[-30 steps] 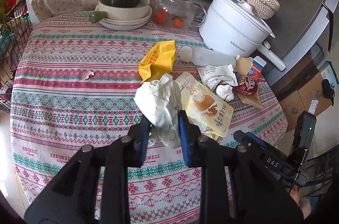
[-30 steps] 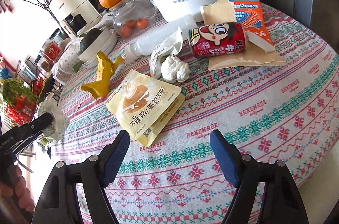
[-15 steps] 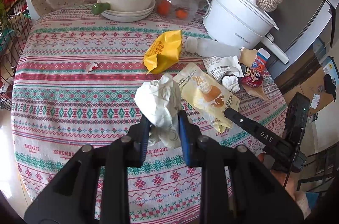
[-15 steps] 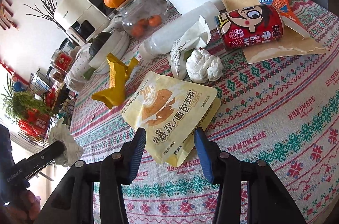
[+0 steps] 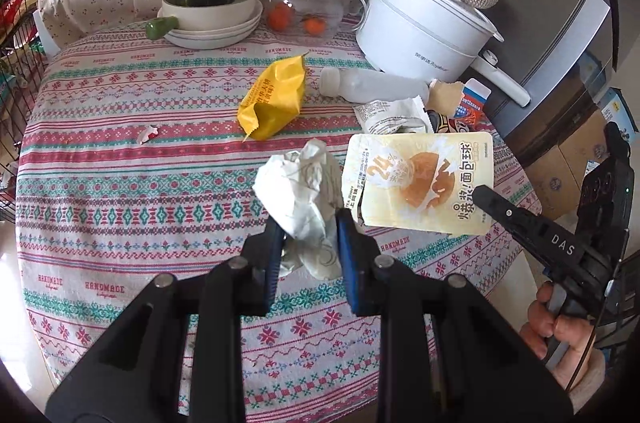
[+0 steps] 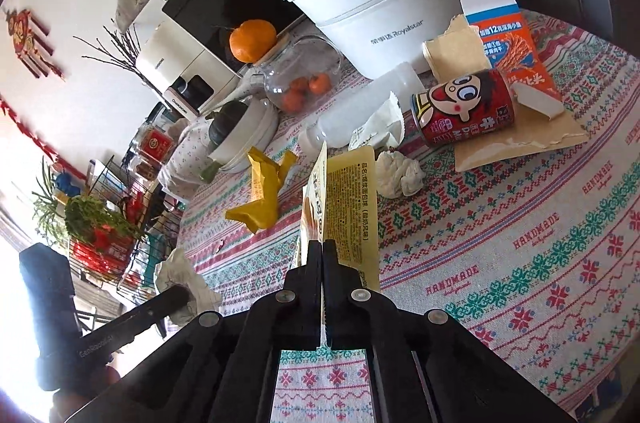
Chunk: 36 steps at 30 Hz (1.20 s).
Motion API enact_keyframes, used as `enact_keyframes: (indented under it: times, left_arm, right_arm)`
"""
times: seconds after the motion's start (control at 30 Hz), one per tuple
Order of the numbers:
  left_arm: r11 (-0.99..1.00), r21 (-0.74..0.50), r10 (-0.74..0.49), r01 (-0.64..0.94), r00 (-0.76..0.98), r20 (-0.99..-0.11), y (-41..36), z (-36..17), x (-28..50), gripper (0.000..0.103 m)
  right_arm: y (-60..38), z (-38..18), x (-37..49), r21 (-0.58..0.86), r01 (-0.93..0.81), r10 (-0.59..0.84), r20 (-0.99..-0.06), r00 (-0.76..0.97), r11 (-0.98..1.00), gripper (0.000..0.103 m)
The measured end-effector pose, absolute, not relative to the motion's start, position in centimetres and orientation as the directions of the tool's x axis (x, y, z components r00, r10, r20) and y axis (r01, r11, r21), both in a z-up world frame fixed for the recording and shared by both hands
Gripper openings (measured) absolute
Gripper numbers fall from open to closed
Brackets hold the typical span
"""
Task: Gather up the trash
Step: 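Drop the crumpled paper and bread packet into the white bin with both tools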
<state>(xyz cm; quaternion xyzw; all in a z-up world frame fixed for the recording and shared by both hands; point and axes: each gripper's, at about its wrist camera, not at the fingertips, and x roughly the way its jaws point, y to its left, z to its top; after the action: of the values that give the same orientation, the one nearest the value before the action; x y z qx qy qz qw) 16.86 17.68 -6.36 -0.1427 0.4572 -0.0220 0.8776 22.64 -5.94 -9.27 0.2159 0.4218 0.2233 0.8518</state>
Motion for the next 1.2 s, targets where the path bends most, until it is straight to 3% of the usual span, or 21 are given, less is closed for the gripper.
enact_keyframes:
  times: [0.3, 0.67, 0.93, 1.2]
  left_arm:
    - [0.959, -0.28, -0.249, 0.034, 0.568, -0.784, 11.4, -5.6, 17.1, 0.028]
    - [0.923, -0.285, -0.382, 0.26, 0.514, -0.768, 0.4, -4.7, 15.9, 0.028]
    - [0.875, -0.24, -0.424, 0.421, 0.426, -0.799, -9.2, -6.8, 14.7, 0.028]
    - [0.841, -0.177, -0.389, 0.512, 0.344, -0.854, -16.1, -10.7, 13.2, 0.028]
  right_arm:
    - [-13.1, -3.1, 17.2, 0.433, -0.216, 0.461, -0.608, 0.647, 0.875, 0.001]
    - [-24.1, 2.1, 9.2, 0.304, -0.07, 0.251, -0.613, 0.749, 0.95, 0.001]
    - [-31.1, 0.1, 6.2, 0.233, 0.078, 0.116, -0.712, 0.693, 0.969, 0.001]
    - [-34.2, -3.7, 6.7, 0.199, 0.156, 0.072, -0.81, 0.582, 0.968, 0.001]
